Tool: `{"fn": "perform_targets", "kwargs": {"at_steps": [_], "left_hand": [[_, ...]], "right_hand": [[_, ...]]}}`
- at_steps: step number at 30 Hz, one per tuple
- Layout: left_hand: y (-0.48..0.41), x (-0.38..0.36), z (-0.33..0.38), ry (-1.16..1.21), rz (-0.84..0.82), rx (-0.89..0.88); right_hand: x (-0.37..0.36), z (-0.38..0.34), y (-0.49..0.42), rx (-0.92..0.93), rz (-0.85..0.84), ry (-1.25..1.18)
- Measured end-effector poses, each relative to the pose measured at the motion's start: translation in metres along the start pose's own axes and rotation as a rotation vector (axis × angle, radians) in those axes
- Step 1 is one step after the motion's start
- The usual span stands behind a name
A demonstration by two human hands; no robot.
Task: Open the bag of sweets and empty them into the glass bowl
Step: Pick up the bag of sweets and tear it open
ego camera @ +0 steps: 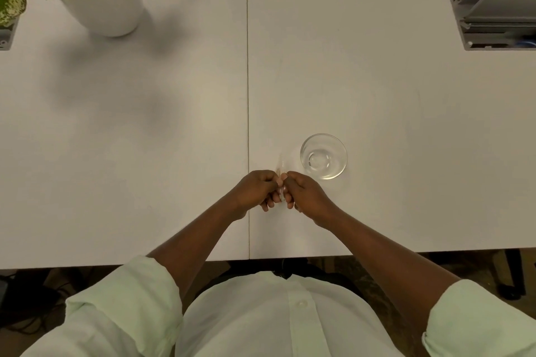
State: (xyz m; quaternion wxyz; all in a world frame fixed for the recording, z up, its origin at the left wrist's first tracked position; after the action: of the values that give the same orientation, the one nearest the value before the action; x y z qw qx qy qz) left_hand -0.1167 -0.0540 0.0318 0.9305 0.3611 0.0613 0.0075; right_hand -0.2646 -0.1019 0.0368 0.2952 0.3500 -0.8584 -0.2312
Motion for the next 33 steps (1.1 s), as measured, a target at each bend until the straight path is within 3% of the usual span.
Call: {"fn": "perform_targets", "kwargs": {"at_steps": [6,11,16,22,33], "left_hand": [[0.0,-0.013,-0.004,0.302,0.106,0.028],[0.002,-0.017,0.0,0.191,0.161,-0.014],[0.001,-0.017,0.0,0.062,0.112,-0.028],[0.0,-0.012,-0.001,0.22,0.072,0.006],[-0.001,-0.026,0.0,0.298,0.252,0.011]], "right_hand": [[-0.009,-0.002,-0.007,-0.081,0.07,-0.226],[-0.01,-0.006,-0.006,-0.12,0.096,-0.173],[-0.008,-0.003,-0.008,-0.153,0.051,-0.13],[-0.001,-0.002,-0.011,-0.123,-0.044,-0.232],[-0.006,-0.006,-0.011,-0.174,0.065,-0.32]]}}
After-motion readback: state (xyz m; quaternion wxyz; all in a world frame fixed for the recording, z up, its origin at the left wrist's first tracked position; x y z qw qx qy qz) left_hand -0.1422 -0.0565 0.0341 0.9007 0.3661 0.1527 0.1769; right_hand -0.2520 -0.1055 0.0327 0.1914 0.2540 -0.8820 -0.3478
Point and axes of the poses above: each hand's wrist, its own y-axis away from the middle knuckle, its own x-axis out of the back of the hand, z = x × y, the point moved 2 cm from there along -y, towards the middle knuckle, and after that the axes turned 10 degrees about y, right-handed, at the moved point
